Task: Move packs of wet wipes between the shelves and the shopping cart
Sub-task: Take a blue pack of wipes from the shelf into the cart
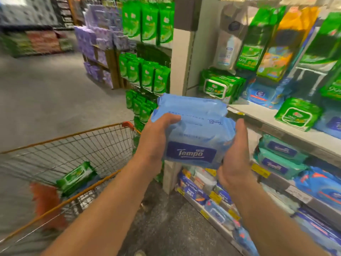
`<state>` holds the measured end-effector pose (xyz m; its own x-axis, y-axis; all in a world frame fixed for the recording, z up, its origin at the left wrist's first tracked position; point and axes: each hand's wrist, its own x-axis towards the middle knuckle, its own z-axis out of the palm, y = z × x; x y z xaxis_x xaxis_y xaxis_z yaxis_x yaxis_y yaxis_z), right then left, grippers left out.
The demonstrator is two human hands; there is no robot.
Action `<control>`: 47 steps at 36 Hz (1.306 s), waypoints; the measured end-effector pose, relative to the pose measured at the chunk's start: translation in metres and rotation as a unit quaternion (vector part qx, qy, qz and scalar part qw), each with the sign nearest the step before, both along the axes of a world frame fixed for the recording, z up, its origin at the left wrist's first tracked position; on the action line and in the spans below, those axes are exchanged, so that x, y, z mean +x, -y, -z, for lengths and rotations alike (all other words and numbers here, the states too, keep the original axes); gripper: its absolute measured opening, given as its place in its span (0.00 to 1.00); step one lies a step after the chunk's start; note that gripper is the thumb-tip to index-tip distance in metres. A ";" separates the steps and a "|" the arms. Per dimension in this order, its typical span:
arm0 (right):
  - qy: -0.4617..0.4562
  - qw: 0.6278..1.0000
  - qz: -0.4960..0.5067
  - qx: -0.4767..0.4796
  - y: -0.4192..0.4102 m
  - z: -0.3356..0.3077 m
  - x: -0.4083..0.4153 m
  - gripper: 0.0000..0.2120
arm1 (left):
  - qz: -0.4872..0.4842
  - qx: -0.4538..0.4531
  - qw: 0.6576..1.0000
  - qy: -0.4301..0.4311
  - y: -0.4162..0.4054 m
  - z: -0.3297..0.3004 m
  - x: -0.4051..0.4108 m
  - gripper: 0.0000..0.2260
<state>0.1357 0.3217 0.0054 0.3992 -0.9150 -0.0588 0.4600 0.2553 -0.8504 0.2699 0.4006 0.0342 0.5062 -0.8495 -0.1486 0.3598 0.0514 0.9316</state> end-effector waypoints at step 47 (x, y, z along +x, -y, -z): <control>-0.211 0.933 -0.270 0.107 -0.008 0.130 0.458 0.30 | -0.332 0.111 0.923 -0.157 -0.068 0.140 0.384 0.19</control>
<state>0.5935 0.3294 -0.1247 0.6983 -0.5366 -0.4737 -0.1494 0.5380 -0.8296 0.6542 0.4682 -0.1056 0.8073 -0.2976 -0.5096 0.5714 0.1783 0.8011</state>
